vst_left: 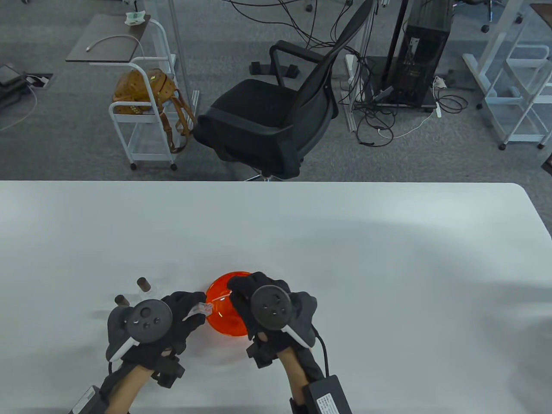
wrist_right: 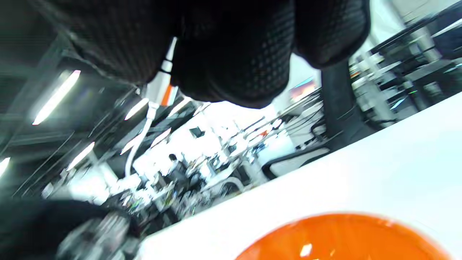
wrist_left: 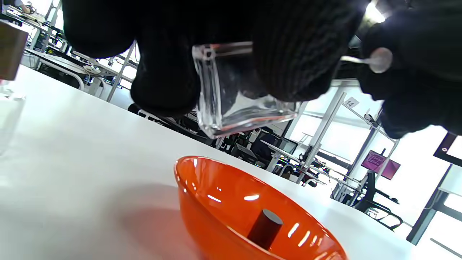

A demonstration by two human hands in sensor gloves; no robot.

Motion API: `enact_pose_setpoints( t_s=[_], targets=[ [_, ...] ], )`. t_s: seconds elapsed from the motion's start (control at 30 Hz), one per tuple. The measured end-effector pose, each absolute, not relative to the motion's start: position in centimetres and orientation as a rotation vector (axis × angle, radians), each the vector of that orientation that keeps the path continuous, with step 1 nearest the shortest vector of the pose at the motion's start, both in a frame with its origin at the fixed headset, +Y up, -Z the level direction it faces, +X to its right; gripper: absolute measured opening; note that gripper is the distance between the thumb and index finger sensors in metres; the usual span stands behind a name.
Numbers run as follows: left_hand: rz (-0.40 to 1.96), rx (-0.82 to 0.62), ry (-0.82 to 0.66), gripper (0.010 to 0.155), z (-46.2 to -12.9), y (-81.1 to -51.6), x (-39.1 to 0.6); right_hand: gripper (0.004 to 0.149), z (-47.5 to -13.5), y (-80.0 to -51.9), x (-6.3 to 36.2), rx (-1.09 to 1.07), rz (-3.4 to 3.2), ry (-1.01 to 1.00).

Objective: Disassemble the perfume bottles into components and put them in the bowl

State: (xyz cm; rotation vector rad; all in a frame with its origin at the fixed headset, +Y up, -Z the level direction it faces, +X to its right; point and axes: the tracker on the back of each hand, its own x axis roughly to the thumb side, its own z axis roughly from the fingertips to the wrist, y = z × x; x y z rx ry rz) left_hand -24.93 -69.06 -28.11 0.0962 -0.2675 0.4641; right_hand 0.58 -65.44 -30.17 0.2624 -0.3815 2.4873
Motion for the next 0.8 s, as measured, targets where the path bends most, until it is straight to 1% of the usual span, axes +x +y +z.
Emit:
enact_pose_setpoints(
  t_s=[0.07, 0.13, 0.23, 0.3, 0.4, 0.53, 0.63, 0.8],
  targets=[
    [0.445, 0.095, -0.266, 0.056, -28.2, -69.0, -24.8, 0.043, -30.7, -66.3, 1.2, 0.167, 2.548, -0.406],
    [0.398, 0.09, -0.266, 0.057, -28.1, -69.1, -24.3, 0.044, -31.6, -68.7, 0.5, 0.099, 2.77, -0.35],
    [0.351, 0.071, -0.276, 0.058, -28.0, -69.3, -23.6, 0.044, -32.5, -71.1, -1.5, 0.105, 3.015, -0.312],
    [0.316, 0.067, -0.279, 0.056, -27.9, -69.3, -23.4, 0.043, -32.9, -72.3, -2.8, 0.171, 3.119, -0.291],
    [0.28, 0.076, -0.257, 0.055, -28.0, -69.3, -22.9, 0.043, -33.1, -73.2, -3.9, 0.249, 3.26, -0.329],
    [0.213, 0.045, -0.228, 0.055, -28.7, -69.2, -21.7, 0.046, -33.0, -73.0, -3.7, 0.253, 3.244, -0.323],
    [0.123, 0.007, -0.19, 0.056, -29.9, -69.1, -20.1, 0.045, -32.8, -71.5, -2.2, 0.195, 3.142, -0.369],
    [0.039, -0.006, -0.148, 0.056, -31.5, -69.1, -17.4, 0.045, -32.4, -70.0, 0.9, 0.106, 3.018, -0.399]
  ],
)
